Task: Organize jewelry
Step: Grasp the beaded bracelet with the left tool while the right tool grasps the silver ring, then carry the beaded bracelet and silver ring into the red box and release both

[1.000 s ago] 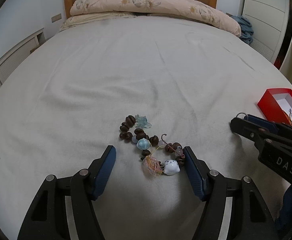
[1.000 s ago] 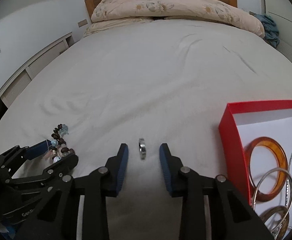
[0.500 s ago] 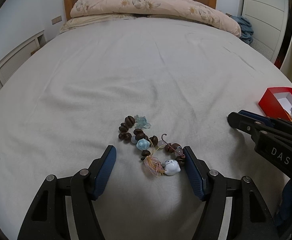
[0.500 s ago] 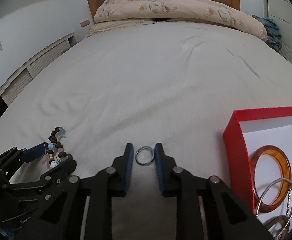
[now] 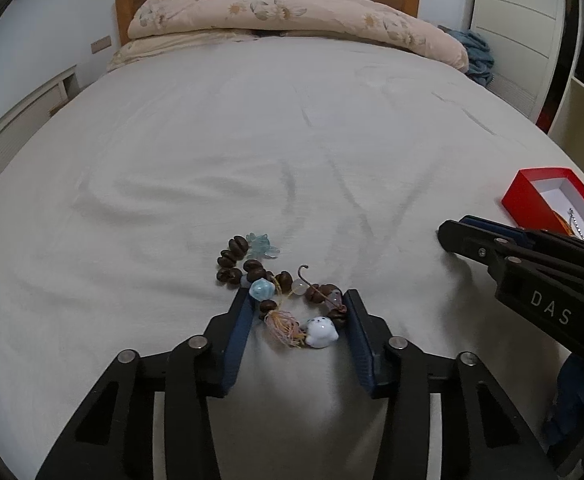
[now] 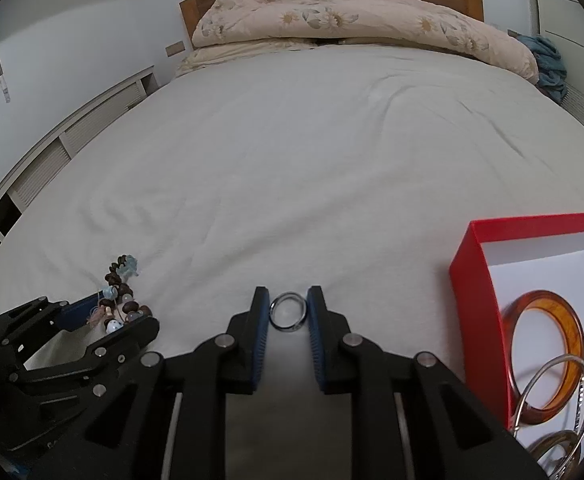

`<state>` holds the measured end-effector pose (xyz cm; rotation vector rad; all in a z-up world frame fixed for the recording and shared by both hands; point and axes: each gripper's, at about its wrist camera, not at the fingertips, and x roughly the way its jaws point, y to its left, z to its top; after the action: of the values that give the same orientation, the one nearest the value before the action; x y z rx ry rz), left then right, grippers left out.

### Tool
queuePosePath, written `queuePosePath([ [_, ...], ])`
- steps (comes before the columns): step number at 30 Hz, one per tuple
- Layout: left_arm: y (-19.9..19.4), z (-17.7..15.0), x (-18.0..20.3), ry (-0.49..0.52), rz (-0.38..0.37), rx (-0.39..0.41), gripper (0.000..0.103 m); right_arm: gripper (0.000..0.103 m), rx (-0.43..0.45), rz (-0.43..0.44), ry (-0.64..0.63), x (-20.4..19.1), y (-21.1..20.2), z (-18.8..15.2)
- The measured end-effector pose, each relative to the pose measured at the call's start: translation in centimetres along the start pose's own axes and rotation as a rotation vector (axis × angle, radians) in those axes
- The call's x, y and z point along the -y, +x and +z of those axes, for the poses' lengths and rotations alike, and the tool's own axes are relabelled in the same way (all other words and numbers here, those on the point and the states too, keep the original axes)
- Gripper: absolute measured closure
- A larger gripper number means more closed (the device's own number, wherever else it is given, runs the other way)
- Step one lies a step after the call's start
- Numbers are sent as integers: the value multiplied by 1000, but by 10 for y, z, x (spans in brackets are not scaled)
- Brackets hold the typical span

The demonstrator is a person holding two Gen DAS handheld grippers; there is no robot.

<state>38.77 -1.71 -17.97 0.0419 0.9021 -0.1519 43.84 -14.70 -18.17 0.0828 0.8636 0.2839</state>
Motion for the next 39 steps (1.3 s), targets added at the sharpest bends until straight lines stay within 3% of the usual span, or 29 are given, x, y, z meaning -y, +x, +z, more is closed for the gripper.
queuePosePath([
  [3, 0, 0, -1, 0, -8, 0, 63, 85, -1, 2, 0, 1, 1, 0],
  [10, -4, -1, -7, -27, -54, 11, 83, 85, -1, 11, 2, 2, 0, 0],
  [17, -9, -2, -10, -53, -69, 19, 84, 85, 14, 34, 9, 3, -6, -3],
  [28, -25, -2, 6, -13, 24, 22, 84, 85, 15, 73, 32, -6, -27, -11],
  [39, -73, -5, 18, 5, 46, 44, 84, 85, 25, 93, 31, -26, -76, -21],
])
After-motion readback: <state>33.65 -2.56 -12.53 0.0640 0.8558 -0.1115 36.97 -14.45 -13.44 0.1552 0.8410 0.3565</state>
